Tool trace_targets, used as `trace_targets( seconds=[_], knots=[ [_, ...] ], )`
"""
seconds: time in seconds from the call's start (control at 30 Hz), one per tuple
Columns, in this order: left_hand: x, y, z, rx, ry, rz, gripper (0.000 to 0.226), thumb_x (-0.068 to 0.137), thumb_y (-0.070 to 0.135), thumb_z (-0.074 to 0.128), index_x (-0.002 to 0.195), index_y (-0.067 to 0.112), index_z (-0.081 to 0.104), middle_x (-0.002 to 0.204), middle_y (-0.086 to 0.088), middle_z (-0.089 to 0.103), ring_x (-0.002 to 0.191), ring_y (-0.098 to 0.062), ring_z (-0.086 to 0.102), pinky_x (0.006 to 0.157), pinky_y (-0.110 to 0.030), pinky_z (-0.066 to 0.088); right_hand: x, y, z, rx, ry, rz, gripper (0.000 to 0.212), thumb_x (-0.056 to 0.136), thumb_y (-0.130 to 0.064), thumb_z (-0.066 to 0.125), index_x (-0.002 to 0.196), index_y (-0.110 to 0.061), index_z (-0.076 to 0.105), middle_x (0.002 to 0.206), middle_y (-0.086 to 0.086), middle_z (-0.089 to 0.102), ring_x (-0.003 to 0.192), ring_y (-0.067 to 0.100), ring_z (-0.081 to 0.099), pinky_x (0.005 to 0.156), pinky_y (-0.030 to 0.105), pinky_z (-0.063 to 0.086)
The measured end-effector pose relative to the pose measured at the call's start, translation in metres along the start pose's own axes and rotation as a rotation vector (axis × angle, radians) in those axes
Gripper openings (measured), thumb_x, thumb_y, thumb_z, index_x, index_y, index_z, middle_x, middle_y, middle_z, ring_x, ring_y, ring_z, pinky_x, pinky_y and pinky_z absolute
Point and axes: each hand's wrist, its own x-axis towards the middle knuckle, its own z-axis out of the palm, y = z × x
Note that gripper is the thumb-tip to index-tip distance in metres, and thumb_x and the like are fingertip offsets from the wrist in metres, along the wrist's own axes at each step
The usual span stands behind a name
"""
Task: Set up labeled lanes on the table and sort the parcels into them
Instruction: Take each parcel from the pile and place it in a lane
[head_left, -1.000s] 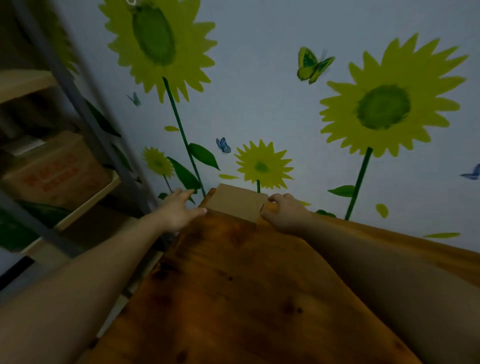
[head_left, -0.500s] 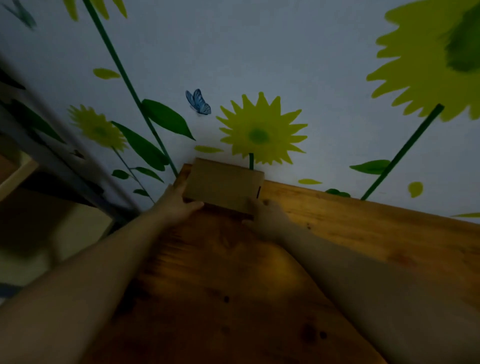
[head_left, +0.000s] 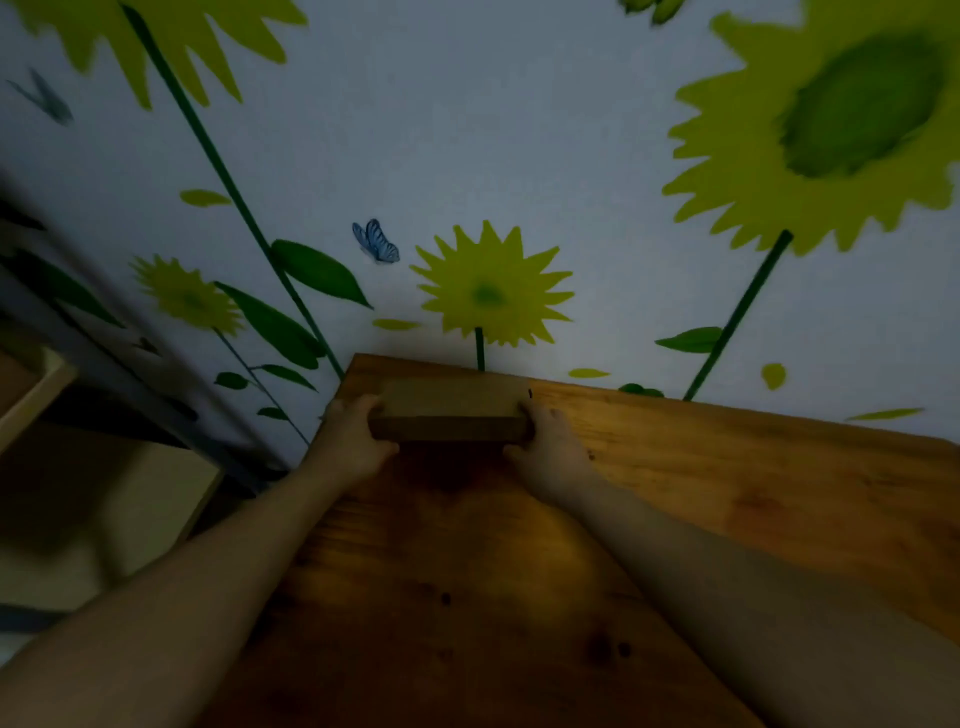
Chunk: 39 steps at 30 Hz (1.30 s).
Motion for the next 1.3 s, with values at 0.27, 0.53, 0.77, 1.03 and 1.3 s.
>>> trace_targets(
  seconds=[0.27, 0.53, 0.77, 1.03, 1.3],
  knots=[
    [-0.076, 0.064, -0.061, -0.03, 0.252, 0.361, 0.048, 0.083, 0.018, 0.068, 0.128, 0.01, 0.052, 0.116, -0.013, 0.046, 0.101, -0.029, 0.052, 0.086, -0.034, 0.04, -0.077, -0.028, -0.078, 0.159, 0.34, -0.078, 0.058, 0.092, -0.028, 0.059, 0.143, -0.016, 0.035, 0.13, 0.009, 0.049, 0.113, 0.025, 0.053, 0.092, 0.034, 0.043],
    [-0.183, 0.096, -0.096, -0.238, 0.187, 0.555, 0.033, 0.087, 0.023, 0.062, 0.12, 0.02, 0.057, 0.108, -0.002, 0.056, 0.097, -0.02, 0.056, 0.077, -0.029, 0.046, -0.207, -0.053, -0.127, 0.189, 0.597, -0.109, 0.035, 0.096, -0.03, 0.052, 0.128, -0.017, 0.055, 0.113, 0.009, 0.053, 0.097, 0.021, 0.056, 0.082, 0.028, 0.044],
    [-0.255, 0.138, -0.102, -0.524, 0.046, 0.468, 0.04, 0.093, 0.028, 0.056, 0.131, 0.018, 0.049, 0.11, -0.004, 0.059, 0.087, -0.018, 0.063, 0.073, -0.036, 0.056, -0.305, -0.032, -0.153, 0.355, 0.536, -0.14, 0.041, 0.093, -0.017, 0.056, 0.132, -0.027, 0.047, 0.116, -0.005, 0.062, 0.105, 0.016, 0.06, 0.074, 0.021, 0.05],
    [-0.344, 0.225, -0.047, -0.764, -0.374, 0.375, 0.003, 0.097, 0.014, 0.048, 0.096, 0.011, 0.049, 0.095, -0.012, 0.062, 0.076, -0.016, 0.064, 0.052, -0.027, 0.057, -0.398, 0.011, -0.22, 0.651, 0.81, 0.016, 0.091, 0.083, -0.027, 0.071, 0.152, -0.027, 0.01, 0.141, 0.005, 0.039, 0.125, 0.028, 0.046, 0.097, 0.043, 0.045],
    [-0.458, 0.342, 0.056, -0.404, -0.744, 0.54, 0.045, 0.087, 0.009, 0.061, 0.119, 0.035, 0.044, 0.098, -0.004, 0.065, 0.084, -0.019, 0.063, 0.067, -0.039, 0.054, -0.536, 0.128, -0.292, 0.621, 0.765, 0.049, 0.074, 0.085, -0.009, 0.067, 0.144, -0.032, 0.03, 0.106, -0.003, 0.059, 0.091, 0.014, 0.065, 0.07, 0.036, 0.059]
  ],
)
